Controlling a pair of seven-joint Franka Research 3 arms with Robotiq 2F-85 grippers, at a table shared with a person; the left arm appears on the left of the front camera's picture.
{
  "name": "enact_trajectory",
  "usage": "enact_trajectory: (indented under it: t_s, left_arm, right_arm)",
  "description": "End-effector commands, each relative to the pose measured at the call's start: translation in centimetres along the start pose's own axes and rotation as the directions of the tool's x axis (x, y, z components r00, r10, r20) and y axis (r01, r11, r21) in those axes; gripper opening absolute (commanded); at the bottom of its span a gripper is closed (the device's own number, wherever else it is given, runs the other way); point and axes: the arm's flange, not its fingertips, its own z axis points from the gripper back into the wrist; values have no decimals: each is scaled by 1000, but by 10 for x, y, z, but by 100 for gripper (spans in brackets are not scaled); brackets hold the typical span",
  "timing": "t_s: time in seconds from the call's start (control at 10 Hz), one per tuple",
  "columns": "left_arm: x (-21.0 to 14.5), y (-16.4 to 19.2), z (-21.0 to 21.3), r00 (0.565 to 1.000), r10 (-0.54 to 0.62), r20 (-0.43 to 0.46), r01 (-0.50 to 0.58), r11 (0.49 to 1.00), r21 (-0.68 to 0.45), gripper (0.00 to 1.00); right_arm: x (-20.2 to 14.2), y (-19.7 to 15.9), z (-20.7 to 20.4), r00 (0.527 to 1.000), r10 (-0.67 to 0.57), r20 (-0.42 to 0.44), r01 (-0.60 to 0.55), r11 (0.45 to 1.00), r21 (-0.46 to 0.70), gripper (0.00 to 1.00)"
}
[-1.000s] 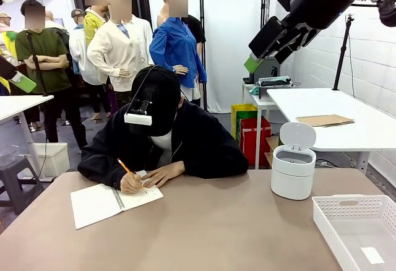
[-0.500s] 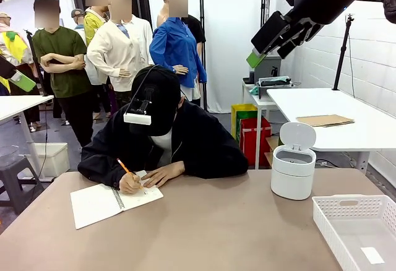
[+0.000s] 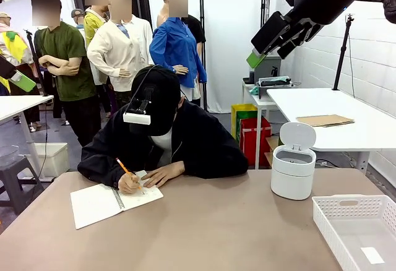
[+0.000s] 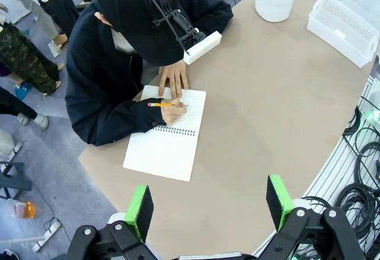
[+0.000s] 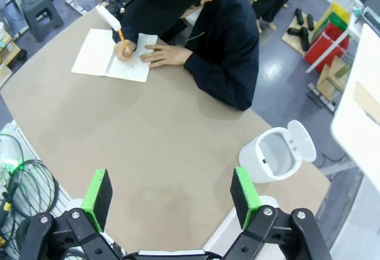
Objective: Sort the paper based on its condition.
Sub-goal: If a person hands you a paper, place it in the Organizing basket , and if it's crumpled, put it in the Trash can.
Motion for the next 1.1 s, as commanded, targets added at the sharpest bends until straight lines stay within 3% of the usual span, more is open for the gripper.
enact_trajectory:
  t_s: [0.0, 1.0]
  left_arm:
    - [-1, 2, 0, 1000, 5, -4, -5, 1000, 7, 100]
    - [-1, 2, 0, 1000, 5, -4, -5, 1000, 7, 100]
  right_arm:
    - [-1, 1, 0, 1000, -2, -8, 2, 1000, 9, 100]
    - [0, 4, -7, 999, -45, 6, 45, 999, 8, 100]
